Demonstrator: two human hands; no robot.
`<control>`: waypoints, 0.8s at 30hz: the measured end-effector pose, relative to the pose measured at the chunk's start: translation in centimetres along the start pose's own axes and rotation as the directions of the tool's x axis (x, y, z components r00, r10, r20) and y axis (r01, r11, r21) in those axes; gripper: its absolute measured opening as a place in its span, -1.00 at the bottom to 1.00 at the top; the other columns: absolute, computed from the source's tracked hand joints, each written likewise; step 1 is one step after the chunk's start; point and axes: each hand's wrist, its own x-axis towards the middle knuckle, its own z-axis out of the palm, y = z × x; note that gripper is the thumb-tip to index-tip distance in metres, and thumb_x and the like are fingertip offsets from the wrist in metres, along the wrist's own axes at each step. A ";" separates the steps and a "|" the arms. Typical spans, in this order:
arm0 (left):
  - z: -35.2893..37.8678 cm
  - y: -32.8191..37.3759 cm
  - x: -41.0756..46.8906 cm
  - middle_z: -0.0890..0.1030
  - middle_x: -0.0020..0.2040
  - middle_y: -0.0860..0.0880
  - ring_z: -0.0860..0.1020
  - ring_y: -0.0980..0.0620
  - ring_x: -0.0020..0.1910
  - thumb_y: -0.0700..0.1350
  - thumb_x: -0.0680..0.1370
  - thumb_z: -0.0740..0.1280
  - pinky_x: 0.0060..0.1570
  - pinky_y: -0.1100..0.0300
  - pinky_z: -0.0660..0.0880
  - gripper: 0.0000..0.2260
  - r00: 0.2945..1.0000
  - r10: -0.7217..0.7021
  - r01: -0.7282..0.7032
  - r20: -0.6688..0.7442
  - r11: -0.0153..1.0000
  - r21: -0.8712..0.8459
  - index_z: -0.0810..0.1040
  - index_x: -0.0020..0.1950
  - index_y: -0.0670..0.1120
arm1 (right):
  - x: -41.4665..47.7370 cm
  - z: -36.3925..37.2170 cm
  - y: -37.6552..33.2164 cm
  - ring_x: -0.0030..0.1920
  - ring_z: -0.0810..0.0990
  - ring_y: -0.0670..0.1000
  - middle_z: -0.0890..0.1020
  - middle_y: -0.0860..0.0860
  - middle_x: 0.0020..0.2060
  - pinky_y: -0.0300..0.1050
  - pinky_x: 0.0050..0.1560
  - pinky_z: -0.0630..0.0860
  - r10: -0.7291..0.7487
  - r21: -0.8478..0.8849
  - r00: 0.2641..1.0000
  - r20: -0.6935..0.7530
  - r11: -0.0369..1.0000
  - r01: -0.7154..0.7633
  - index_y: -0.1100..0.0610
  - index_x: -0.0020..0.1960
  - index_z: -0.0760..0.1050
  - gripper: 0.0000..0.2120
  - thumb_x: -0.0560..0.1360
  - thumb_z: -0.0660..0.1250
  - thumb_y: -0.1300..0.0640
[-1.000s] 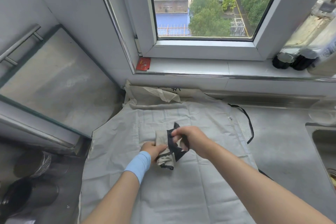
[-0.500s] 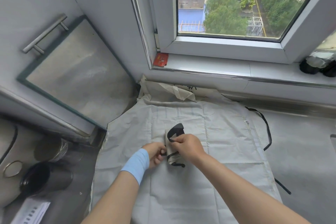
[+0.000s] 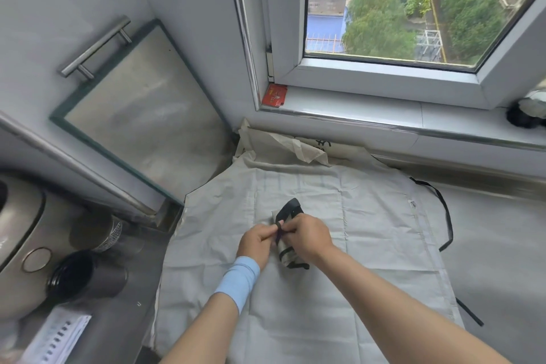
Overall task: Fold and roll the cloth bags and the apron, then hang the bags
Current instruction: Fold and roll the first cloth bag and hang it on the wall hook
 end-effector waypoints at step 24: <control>-3.1 5.8 1.5 0.56 -0.26 0.04 0.49 0.07 -0.24 -0.19 0.45 0.30 -0.10 0.18 0.46 -0.94 0.985 0.106 -0.106 0.136 0.994 -0.003 0.52 -0.21 -0.07 | -1.4 -0.1 -0.7 -0.25 0.54 -0.07 0.57 -0.17 -0.27 -0.19 -0.29 0.47 -0.056 0.185 0.998 -0.029 0.981 0.060 -0.14 -0.04 0.39 -0.71 0.35 0.12 0.19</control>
